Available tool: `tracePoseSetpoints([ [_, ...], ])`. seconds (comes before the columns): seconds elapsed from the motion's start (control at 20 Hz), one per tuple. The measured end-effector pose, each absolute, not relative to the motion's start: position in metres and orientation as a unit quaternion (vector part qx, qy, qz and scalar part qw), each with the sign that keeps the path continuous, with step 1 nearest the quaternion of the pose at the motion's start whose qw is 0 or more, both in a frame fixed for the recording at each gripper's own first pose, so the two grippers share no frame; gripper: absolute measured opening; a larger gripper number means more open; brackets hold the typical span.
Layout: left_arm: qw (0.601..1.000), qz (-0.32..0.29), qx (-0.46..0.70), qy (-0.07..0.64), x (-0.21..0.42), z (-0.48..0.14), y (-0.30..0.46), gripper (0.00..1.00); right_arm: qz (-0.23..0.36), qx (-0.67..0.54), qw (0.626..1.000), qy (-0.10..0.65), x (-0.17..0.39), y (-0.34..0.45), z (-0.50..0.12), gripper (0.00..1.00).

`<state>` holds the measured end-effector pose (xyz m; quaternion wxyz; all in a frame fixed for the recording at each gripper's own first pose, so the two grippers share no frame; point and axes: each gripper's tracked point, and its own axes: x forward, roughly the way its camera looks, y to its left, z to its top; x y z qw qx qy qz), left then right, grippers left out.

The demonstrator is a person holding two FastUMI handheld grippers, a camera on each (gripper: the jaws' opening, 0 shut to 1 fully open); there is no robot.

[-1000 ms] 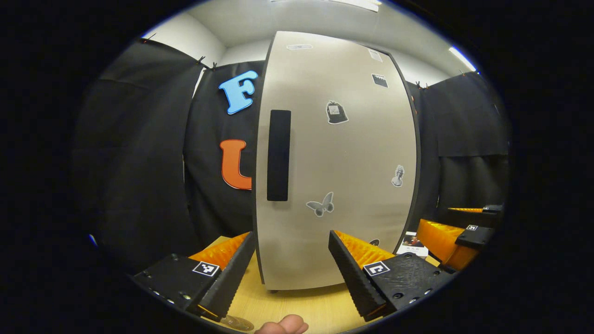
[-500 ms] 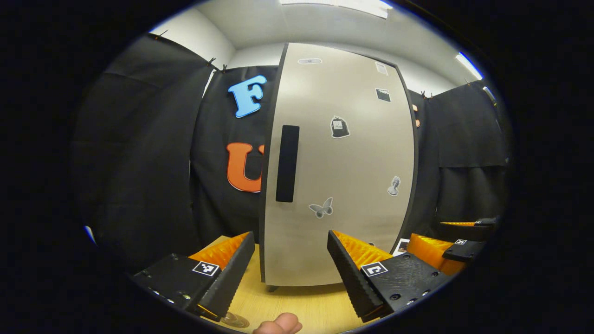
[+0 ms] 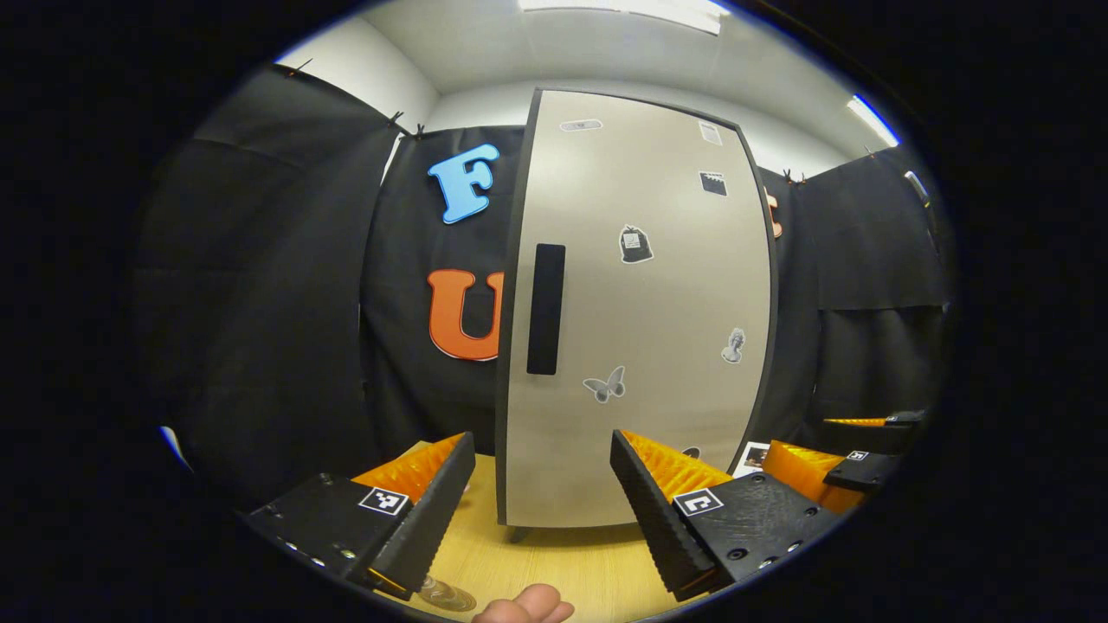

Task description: Open the cabinet door with the right hand, grasp the bottle in the cabinet with the left hand and place it on the coaster, then close the cabinet door with the right hand.

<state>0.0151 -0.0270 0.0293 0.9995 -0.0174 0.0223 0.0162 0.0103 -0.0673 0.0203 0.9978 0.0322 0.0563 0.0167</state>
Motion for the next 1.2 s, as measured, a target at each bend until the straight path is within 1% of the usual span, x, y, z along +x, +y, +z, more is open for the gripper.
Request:
tracePoseSetpoints([
  [0.05, 1.000, 0.012, -0.012, 0.021, 0.016, 0.029, -0.029, 0.95, 0.017, 0.034, 0.998, 0.056, 0.010, -0.065, 0.019, 0.95],
  [0.1, 1.000, 0.008, -0.006, 0.024, 0.016, 0.025, -0.029, 0.95, 0.018, 0.032, 0.998, 0.058, 0.010, -0.064, 0.019, 0.95],
  [0.15, 1.000, 0.007, -0.001, 0.027, 0.016, 0.023, -0.030, 0.95, 0.019, 0.030, 0.998, 0.057, 0.010, -0.062, 0.018, 0.97],
  [0.25, 1.000, -0.001, -0.006, 0.026, 0.015, 0.026, -0.032, 0.95, 0.018, 0.026, 0.998, 0.053, 0.010, -0.060, 0.022, 0.97],
  [0.55, 1.000, -0.002, -0.011, 0.025, 0.020, 0.024, -0.024, 0.95, 0.017, 0.029, 0.998, 0.052, 0.015, -0.052, 0.023, 0.97],
  [0.65, 1.000, 0.000, -0.016, 0.024, 0.022, 0.025, -0.022, 0.95, 0.013, 0.024, 0.998, 0.049, 0.014, -0.054, 0.025, 0.95],
  [0.7, 1.000, -0.001, -0.017, 0.022, 0.022, 0.028, -0.021, 0.95, 0.011, 0.023, 0.999, 0.046, 0.014, -0.055, 0.026, 0.97],
  [0.75, 1.000, -0.001, -0.017, 0.019, 0.023, 0.029, -0.021, 0.95, 0.009, 0.023, 0.999, 0.045, 0.014, -0.056, 0.026, 0.95],
  [0.8, 1.000, -0.001, -0.015, 0.018, 0.023, 0.030, -0.021, 0.95, 0.008, 0.023, 0.999, 0.047, 0.015, -0.057, 0.025, 0.97],
  [1.2, 1.000, -0.005, -0.006, -0.001, 0.017, 0.037, -0.024, 0.95, -0.013, 0.027, 0.999, 0.037, 0.006, -0.067, 0.029, 0.97],
])
